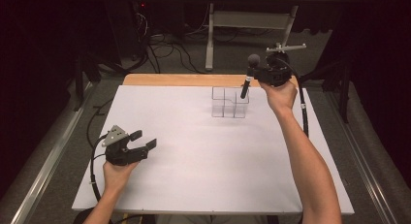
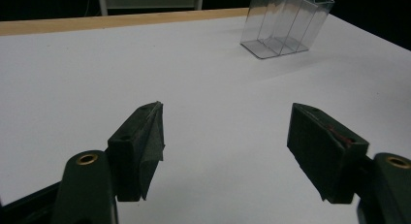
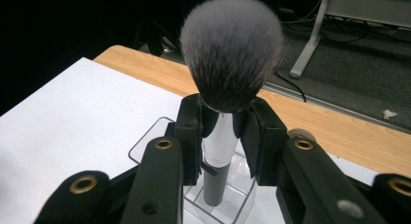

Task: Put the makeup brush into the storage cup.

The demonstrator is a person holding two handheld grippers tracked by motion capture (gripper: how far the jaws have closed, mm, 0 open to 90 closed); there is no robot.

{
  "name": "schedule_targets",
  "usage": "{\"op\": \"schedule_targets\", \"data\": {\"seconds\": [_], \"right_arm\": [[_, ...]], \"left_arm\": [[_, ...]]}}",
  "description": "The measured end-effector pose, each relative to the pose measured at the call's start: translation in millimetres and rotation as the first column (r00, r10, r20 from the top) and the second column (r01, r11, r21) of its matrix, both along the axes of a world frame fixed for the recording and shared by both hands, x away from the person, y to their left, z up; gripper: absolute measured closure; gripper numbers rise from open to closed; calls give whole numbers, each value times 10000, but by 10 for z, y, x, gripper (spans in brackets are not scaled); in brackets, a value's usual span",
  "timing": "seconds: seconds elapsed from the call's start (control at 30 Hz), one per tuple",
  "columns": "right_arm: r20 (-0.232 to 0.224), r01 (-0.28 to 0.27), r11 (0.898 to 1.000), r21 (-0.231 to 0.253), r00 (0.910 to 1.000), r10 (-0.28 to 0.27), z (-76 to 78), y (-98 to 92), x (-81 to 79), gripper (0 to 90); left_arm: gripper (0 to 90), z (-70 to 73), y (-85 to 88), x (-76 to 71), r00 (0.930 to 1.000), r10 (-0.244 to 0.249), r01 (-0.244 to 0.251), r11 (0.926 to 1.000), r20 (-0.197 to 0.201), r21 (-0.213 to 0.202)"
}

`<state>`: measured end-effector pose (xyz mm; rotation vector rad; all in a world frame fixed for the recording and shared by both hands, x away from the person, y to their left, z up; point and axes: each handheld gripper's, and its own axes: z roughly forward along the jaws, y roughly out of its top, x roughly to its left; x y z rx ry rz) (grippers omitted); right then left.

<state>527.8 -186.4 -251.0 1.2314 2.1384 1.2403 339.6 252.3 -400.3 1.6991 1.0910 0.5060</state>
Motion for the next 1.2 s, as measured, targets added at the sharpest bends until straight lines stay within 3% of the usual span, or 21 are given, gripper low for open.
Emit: {"op": "schedule_targets", "data": {"seconds": [0.23,0.4,1.2], "right_arm": [[-184,84,9999,-129,9998,-86,-63,44,85,724],[-452,111,9985,-535,9989,-135,-153,85,146,724],[-778,-57,9881,-1539,9969,-63,-284,210,180,723]], "left_arm": [[297,-3,9,10,10000,37,-37,10000,0,-32],[297,-6,10,28,10000,-4,4,10000,-36,-53],[297,2,24,18,10000,-1,1,10000,16,7]]}}
